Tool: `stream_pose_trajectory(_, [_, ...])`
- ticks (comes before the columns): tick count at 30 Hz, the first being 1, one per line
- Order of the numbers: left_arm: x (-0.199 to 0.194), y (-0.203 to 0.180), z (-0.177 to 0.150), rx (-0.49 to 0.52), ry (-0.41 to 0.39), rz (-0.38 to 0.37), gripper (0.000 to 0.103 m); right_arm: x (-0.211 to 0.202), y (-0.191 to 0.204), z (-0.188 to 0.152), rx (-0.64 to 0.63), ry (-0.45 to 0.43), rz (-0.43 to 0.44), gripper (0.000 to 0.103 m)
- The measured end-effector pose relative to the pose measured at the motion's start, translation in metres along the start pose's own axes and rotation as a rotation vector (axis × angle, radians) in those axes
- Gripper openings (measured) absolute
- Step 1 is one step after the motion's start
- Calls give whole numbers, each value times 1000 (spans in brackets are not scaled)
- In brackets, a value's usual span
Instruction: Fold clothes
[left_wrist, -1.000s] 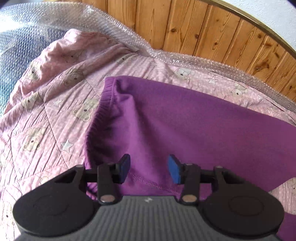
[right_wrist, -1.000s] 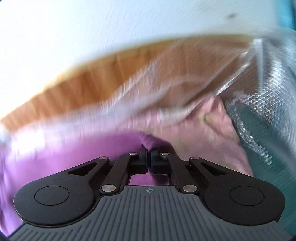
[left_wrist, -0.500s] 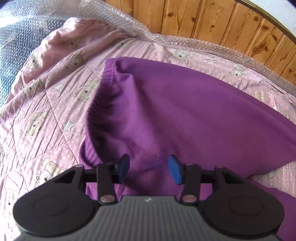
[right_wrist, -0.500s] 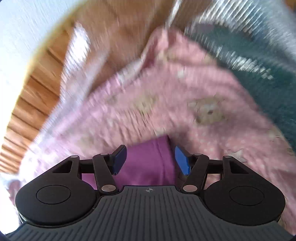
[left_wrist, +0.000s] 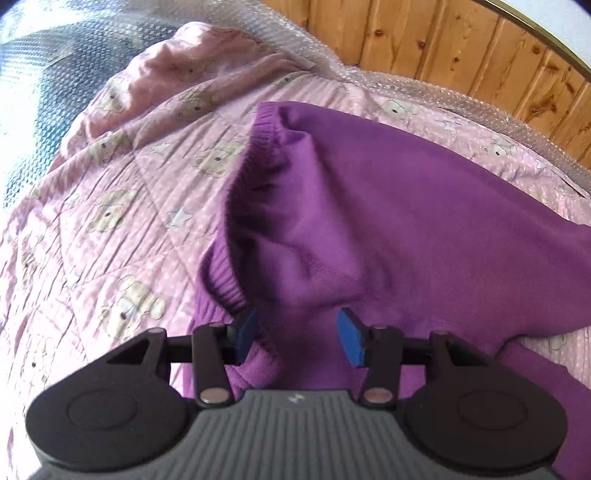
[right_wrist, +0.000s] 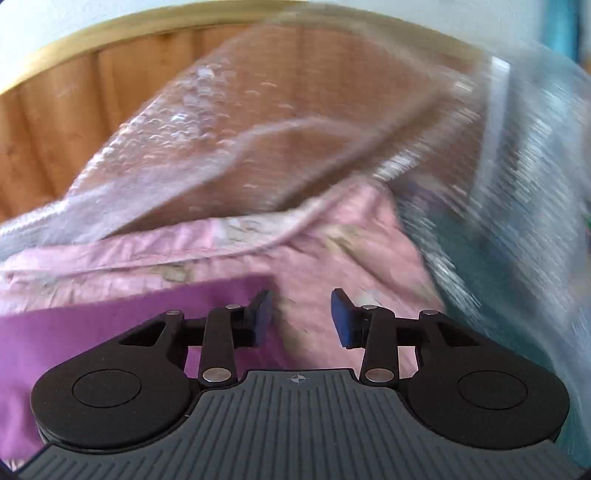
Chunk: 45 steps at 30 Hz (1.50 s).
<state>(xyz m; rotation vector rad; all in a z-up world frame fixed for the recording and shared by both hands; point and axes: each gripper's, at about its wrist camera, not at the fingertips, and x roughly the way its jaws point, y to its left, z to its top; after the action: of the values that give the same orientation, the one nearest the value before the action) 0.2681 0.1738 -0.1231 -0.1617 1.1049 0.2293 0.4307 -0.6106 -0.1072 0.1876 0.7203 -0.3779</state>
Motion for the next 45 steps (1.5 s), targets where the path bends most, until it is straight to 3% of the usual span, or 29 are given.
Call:
stream_pose_trajectory(1, [-4,10,-6,-27,3,14,49,-12,-3,-7,48,-30,61,43])
stream_pose_trajectory(3, [-9,36,-17,-94,16,60,51,-19,1,-26,15,7,174,52])
stream_pose_trajectory(4, [-12,48,-23,-133,18,80,52,-17,2,-37,-24,57,147,59])
stream_pose_trajectory(6, [-22,69,-36,-193,13,110,53,-9,-2,-60,-78,167,-34,49])
stream_pose_trajectory(8, [-33,82,-50,-228,3,117,58,-34,-27,-79,86,171,-124,46])
stream_pose_trajectory(9, [-36,84,-54,-226,-7,97,60,-54,-40,-89,190,153,-100,47])
stream_pose_trajectory(11, [-43,85,-63,-221,-27,58,67,-98,-51,-115,311,124,-18,65])
stream_pose_trajectory(14, [-36,74,-60,-159,-64,17,73,-156,-54,-162,355,157,-6,75])
stream_pose_trajectory(16, [-20,55,-54,-50,-85,56,76,-189,-59,-195,409,204,-9,77])
stream_pose_trajectory(17, [-12,47,-52,3,-95,77,58,-205,-61,-213,442,227,-11,77])
stream_pose_trajectory(18, [-7,47,-50,28,-97,100,29,-220,-65,-230,473,246,-16,77])
stream_pose_trajectory(19, [-10,63,-47,-54,-98,73,7,-231,-68,-244,497,262,-26,77])
stream_pose_trajectory(20, [-14,82,-44,-150,-100,41,4,-242,-70,-257,520,277,-39,77])
stream_pose_trajectory(22, [-31,149,-48,-499,-122,-92,4,-255,-78,-276,587,274,-9,78])
stream_pose_trajectory(23, [-30,181,-59,-631,-89,-152,4,-261,-82,-284,623,268,13,80])
stream_pose_trajectory(24, [-25,199,-68,-682,-57,-205,4,-266,-86,-291,661,257,35,82])
stream_pose_trajectory(25, [-19,216,-76,-722,-26,-250,5,-269,-90,-297,696,245,55,85])
stream_pose_trajectory(28, [-8,218,-85,-652,11,-266,7,-271,-99,-309,779,202,76,85])
stream_pose_trajectory(30, [-7,207,-86,-607,4,-252,23,-266,-103,-312,826,164,73,85])
stream_pose_trajectory(32, [-8,196,-88,-563,-12,-239,59,-259,-108,-311,856,126,70,87])
stream_pose_trajectory(34, [-7,184,-87,-516,-29,-227,63,-247,-109,-306,844,113,61,88])
stream_pose_trajectory(36, [-4,172,-86,-467,-32,-212,58,-231,-108,-299,806,119,53,88])
stream_pose_trajectory(37, [-3,168,-83,-444,-34,-202,37,-226,-106,-294,775,121,47,85])
stream_pose_trajectory(38, [-2,165,-80,-425,-34,-194,6,-221,-105,-289,743,123,41,64])
stream_pose_trajectory(40, [-7,169,-68,-446,-27,-200,3,-211,-101,-279,681,127,28,7])
stream_pose_trajectory(42, [-37,180,-49,-489,-82,-266,3,-228,-100,-253,642,61,65,6])
stream_pose_trajectory(45, [-82,198,-20,-469,-78,-328,3,-293,-90,-195,497,-65,114,6])
